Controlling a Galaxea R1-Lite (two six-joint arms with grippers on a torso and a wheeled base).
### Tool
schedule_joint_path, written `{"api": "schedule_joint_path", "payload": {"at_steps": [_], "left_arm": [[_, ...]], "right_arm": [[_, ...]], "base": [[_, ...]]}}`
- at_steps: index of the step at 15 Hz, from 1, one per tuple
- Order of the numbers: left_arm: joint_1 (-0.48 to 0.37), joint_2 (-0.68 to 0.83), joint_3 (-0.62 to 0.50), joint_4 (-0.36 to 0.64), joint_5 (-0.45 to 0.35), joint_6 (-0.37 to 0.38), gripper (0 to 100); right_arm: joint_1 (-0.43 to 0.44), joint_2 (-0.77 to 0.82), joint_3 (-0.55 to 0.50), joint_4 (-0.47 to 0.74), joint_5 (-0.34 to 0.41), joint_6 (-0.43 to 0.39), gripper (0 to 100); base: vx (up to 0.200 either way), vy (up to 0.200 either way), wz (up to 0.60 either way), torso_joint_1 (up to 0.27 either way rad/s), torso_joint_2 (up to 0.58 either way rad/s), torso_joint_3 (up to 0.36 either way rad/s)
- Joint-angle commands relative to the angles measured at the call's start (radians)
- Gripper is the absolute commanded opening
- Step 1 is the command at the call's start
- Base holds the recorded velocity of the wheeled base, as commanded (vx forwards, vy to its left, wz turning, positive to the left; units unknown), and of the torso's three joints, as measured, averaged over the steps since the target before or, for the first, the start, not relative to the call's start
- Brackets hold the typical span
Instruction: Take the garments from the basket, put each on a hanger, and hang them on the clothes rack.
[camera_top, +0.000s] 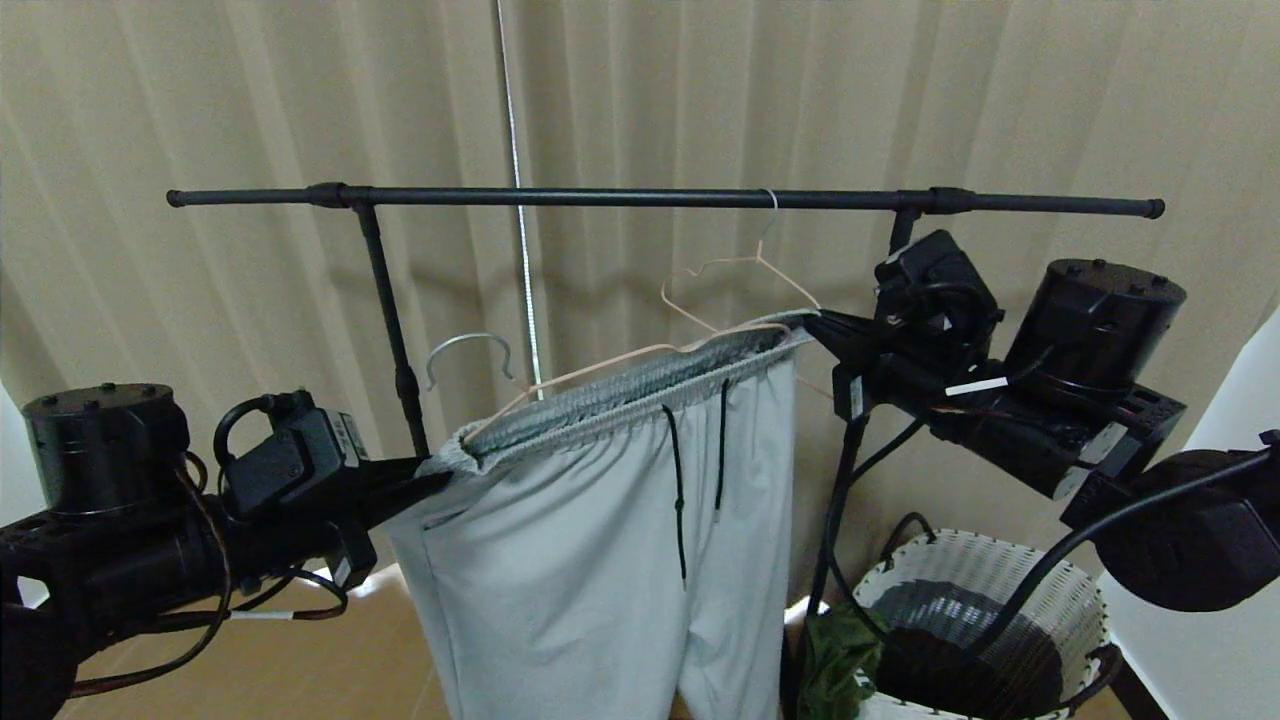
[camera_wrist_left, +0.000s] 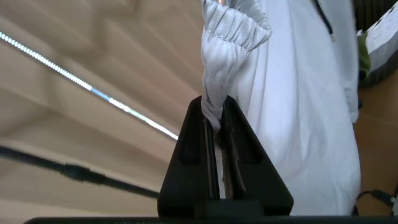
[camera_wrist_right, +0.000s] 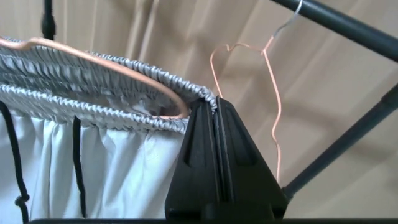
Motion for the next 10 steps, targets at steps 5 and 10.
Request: {"api": "schedule_joint_path", "payload": {"at_steps": [5,10], "left_arm": [[0.028,-0.002,0.019,-0.001,0.001,0.002,0],[-0.001,-0.001,0.004,-0.005,0.001,-0.008,0]], "right_arm": [[0.0,-0.014,0.001,-0.022,0.007,0.002,0],[0.049,-0.004,0.01,-0.028,0.086,-0.001,0]], "base": [[0.0,0.0,0.0,0.0,0.0,0.0],[0.0,0.0,0.0,0.0,0.0,0.0]]}}
